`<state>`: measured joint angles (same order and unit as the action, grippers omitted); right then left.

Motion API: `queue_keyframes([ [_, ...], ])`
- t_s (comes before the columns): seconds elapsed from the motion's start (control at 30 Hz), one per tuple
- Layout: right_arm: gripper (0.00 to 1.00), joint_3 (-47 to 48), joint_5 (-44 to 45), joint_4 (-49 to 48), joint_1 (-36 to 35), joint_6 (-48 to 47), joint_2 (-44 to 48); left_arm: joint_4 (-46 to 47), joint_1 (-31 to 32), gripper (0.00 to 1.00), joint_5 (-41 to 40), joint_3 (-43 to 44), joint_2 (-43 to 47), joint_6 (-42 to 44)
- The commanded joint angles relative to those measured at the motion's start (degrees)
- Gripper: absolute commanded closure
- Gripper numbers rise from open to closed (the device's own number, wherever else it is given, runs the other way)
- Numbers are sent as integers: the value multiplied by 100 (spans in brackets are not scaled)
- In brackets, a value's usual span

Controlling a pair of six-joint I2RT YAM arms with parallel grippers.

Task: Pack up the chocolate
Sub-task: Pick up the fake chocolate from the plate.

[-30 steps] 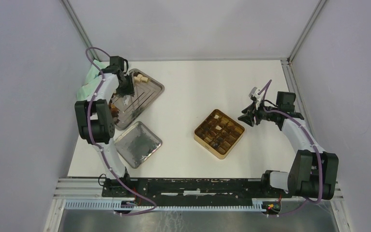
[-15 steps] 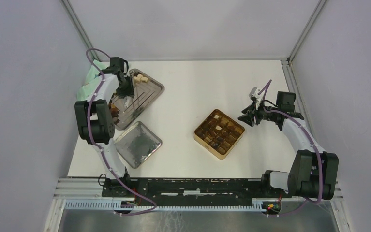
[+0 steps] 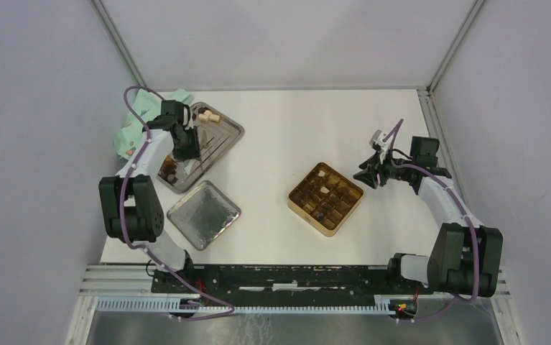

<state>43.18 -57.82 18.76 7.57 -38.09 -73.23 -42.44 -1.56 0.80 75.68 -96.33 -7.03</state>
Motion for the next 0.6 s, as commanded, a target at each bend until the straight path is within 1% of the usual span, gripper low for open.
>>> queue_keyframes([
  [0.0,50,-94,-4,-40,7,-163,132,424,84,98,186,-342,582,-292],
  [0.17,50,-134,16,-73,8,-195,167,593,86,98,178,-782,939,-380],
  [0.23,50,-147,50,-74,14,-220,169,668,85,98,290,-971,1077,-432],
  [0.33,50,-182,69,-64,8,-303,144,785,317,98,575,-1219,1361,-528],
  [0.4,46,-187,22,40,7,-495,104,804,445,98,737,-1345,1567,-604],
  [0.53,38,-310,-123,246,7,-1195,121,885,1046,98,870,-1544,2061,-808],
  [0.57,37,-362,-159,251,6,-1350,150,906,1173,98,888,-1595,2178,-862],
])
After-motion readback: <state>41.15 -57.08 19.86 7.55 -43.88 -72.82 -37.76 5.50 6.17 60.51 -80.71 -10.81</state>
